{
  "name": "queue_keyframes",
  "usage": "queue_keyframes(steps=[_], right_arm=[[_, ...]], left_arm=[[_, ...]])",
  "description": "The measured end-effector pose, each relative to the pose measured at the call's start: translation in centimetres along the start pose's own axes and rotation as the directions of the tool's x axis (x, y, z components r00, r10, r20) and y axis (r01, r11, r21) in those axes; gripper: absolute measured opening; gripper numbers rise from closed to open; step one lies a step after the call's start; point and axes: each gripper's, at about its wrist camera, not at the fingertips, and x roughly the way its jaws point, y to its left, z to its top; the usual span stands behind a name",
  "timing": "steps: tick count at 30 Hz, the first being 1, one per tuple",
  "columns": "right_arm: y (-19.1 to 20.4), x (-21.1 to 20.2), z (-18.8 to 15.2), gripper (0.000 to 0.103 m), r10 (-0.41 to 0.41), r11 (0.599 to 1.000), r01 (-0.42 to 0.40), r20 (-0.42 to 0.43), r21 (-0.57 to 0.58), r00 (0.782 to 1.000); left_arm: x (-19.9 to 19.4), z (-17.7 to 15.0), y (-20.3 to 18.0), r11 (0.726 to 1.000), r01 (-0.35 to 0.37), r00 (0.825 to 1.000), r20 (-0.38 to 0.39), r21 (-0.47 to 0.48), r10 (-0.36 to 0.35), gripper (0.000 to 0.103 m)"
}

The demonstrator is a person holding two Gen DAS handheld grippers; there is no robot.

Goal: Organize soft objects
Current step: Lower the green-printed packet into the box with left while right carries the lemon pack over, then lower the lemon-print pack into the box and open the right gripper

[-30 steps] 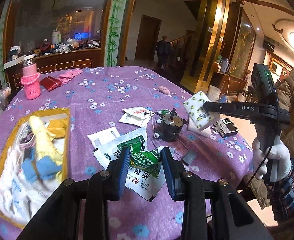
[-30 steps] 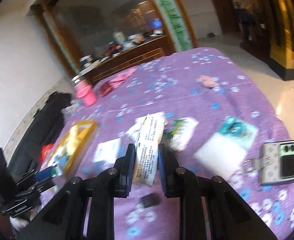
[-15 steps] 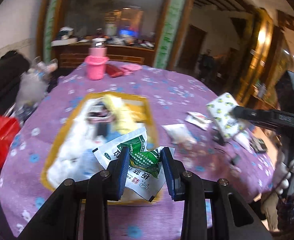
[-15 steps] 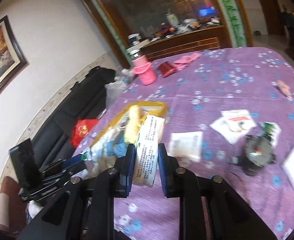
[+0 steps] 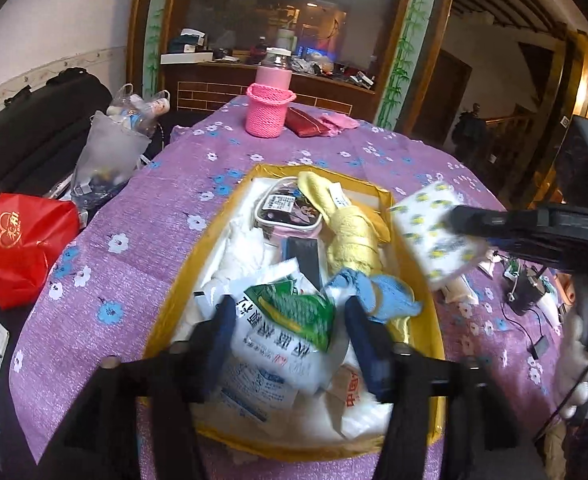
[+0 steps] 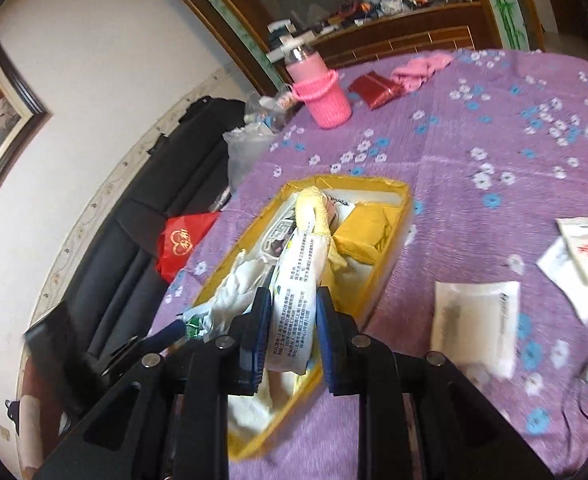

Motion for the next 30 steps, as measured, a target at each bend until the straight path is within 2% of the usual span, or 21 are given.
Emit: queue_keyframes(steps=[3,4,8,12,18,24,28,30], right_arm=[[-0.4,2.8,0.8,0.022,-0.030,0.999,0.030,-0.034,0.009,0.999],[-0.5,3.6,1.0,0.022,-0.051,0.999,0.051,-0.042,0.005,0.998],[-0.8,4.8,1.7,0.022,-0.104,0.995,0.104,-0.043,-0.010,0.994],[-0.2,5.6,2.4,0.022,-0.221,0.972,0.219,-0.023,-0.085,0.975],[0.5,6.7,3.1,0.022,-0.342,0.925,0.339,0.014,-0.173,0.939],[1.2,7.4,3.2,0.026,-0.394,0.890,0.391,0.033,-0.237,0.918],[1.2,7.1,3.1,0.029,-0.401,0.885,0.397,0.035,-0.244,0.916],[1.1,6.6,3.2,0.036,-0.391,0.892,0.389,0.039,-0.232,0.920]], left_arm=[[-0.6,0.1,0.0,1.000,-0.007,1.000,0.022,0.020,0.007,0.067],[-1.0,0.1,-0.1,0.999,-0.018,0.999,0.034,0.030,0.017,0.072],[-1.7,0.2,-0.6,0.993,-0.087,0.993,0.081,0.074,0.081,0.079],[-1.8,0.1,-1.3,0.981,-0.162,0.982,0.111,0.106,0.150,0.083],[-1.1,-0.2,-1.9,0.957,-0.252,0.965,0.112,0.146,0.237,0.090],[-0.9,-0.2,-1.9,0.944,-0.298,0.953,0.095,0.144,0.286,0.094],[-0.9,-0.2,-2.0,0.942,-0.306,0.951,0.088,0.140,0.296,0.095],[-0.9,-0.3,-2.1,0.943,-0.303,0.952,0.087,0.140,0.293,0.096]])
